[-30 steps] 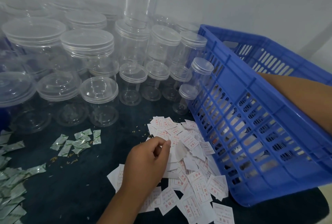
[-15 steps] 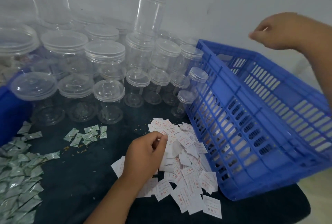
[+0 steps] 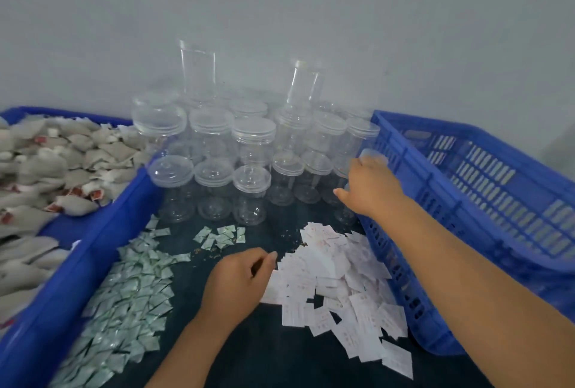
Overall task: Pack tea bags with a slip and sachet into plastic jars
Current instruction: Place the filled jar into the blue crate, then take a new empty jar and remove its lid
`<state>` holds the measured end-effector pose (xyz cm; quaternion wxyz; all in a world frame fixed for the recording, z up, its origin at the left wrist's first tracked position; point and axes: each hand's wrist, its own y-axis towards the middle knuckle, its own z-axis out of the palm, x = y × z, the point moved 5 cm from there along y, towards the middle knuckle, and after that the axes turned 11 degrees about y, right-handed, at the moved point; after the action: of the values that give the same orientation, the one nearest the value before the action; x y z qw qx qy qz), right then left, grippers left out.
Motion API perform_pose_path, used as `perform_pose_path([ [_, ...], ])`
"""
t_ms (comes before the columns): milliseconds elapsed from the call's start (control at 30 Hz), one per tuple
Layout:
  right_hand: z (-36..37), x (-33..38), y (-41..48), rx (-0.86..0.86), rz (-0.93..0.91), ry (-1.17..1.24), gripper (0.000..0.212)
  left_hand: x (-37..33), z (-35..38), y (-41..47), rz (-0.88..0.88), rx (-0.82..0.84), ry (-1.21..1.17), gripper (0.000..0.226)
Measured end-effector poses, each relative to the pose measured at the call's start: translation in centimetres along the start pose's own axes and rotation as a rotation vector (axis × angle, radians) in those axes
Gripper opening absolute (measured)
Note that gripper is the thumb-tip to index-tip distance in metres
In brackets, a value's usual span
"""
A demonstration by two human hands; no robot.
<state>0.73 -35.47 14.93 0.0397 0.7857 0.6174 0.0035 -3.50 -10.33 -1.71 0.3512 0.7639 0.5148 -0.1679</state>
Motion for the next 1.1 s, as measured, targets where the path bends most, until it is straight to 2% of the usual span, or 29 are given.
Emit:
perform_pose_path([
  [67,2.1,-0.8,1.9,-0.014,0.065,-0.128,0.083,1.8,-0.4,-0.9,-0.071,0.010,0.025,0.041],
  [133,3.3,-1.5,3.1,-0.026,0.118,-0.151,0.073,2.9,-0.4,-1.1,-0.152,0.017,-0.027,0.040],
  [200,3.9,-1.8,3.5,-0.097,0.092,-0.152,0.059,3.4,-0.3,-0.8,-0.186,0.005,-0.044,0.041],
  [367,3.5,-2.4,3.1,-0.250,0.033,-0.034,0.058,3.8,0.5,-0.7,-0.166,0.030,0.041,0.045],
  [467,2.9,-3.3,3.4,-0.320,0.035,0.149,0.041,4.1,0.8,-0.6,-0.167,0.007,0.046,0.043],
  [600,2.5,-3.4,3.0,-0.307,-0.026,0.413,0.043,4.2,0.8,-0.6,-0.139,-0.018,0.038,0.045],
  [733,0.8,-1.9,0.1,-0.562,-0.166,0.516,0.044,4.0,0.6,-0.6,-0.134,-0.021,0.020,0.047],
  [833,1.0,0.7,-4.2,-0.680,-0.291,0.779,0.063,3.5,0.1,-0.5,-0.142,-0.033,-0.027,0.046],
  [900,3.1,2.7,-7.2,-0.569,-0.306,0.989,0.077,3.0,-0.3,-0.6,-0.135,-0.041,-0.084,0.036],
  [967,6.3,5.2,-10.0,-0.374,-0.293,1.142,0.089,2.7,-0.7,-0.8,-0.117,-0.063,-0.166,0.028],
  [1033,9.9,7.7,-12.9,-0.228,-0.320,1.221,0.094,2.7,-0.9,-1.1,-0.077,-0.051,-0.247,0.050],
  [1100,13.2,9.8,-15.1,-0.134,-0.317,1.306,0.086,2.5,-0.8,-1.3,-0.015,0.012,-0.260,0.064],
])
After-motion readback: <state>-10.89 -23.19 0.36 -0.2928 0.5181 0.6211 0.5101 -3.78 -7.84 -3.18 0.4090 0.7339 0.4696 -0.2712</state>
